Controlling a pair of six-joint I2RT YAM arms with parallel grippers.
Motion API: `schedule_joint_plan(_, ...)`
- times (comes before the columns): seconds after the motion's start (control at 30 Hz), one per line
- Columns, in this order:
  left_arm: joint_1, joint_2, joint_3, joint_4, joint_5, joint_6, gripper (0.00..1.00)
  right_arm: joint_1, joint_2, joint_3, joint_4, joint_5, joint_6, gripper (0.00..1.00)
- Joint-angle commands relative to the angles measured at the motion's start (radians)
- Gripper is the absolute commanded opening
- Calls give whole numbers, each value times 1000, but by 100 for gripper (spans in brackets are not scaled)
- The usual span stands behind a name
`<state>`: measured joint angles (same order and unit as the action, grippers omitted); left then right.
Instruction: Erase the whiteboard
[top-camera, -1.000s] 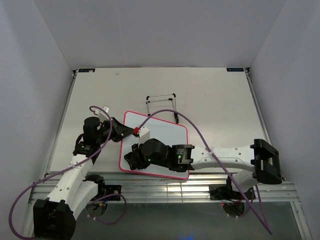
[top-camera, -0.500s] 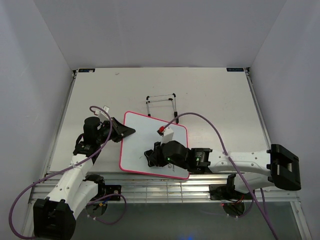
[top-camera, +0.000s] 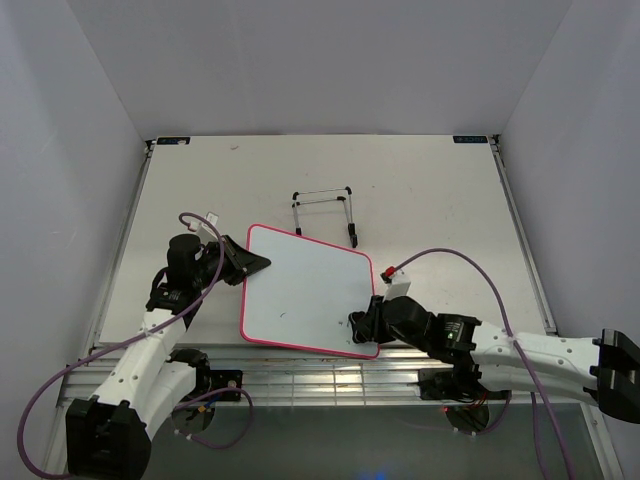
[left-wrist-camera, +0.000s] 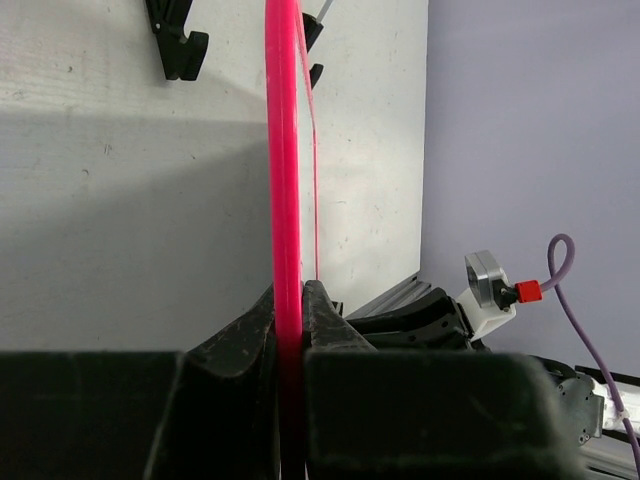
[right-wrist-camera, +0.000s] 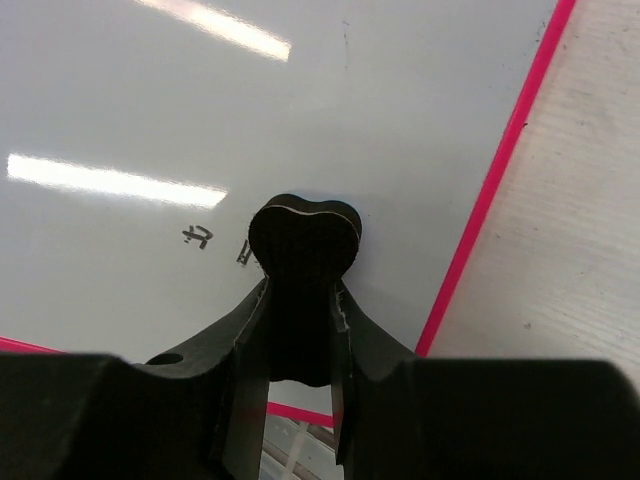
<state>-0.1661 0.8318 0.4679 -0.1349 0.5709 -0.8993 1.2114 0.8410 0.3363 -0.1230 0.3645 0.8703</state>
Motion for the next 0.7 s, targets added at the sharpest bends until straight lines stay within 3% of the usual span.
schedule_joint_plan(0.0, -3, -42, 26, 49, -9, 25, 0, -3, -8, 24, -141, 5, -19, 8)
schedule_joint_plan(0.27, -3, -39, 15, 57, -9, 19, 0, -3, 67, 298, -92, -94, -174, 8)
schedule_joint_plan(0.4, -4, -39, 11, 61, -9, 13, 0, 5, 217, 444, -20, -231, -232, 8)
schedule_joint_plan(0.67, -7, -26, 17, 64, -13, 13, 0, 57, 444, 645, 29, -295, -304, 8)
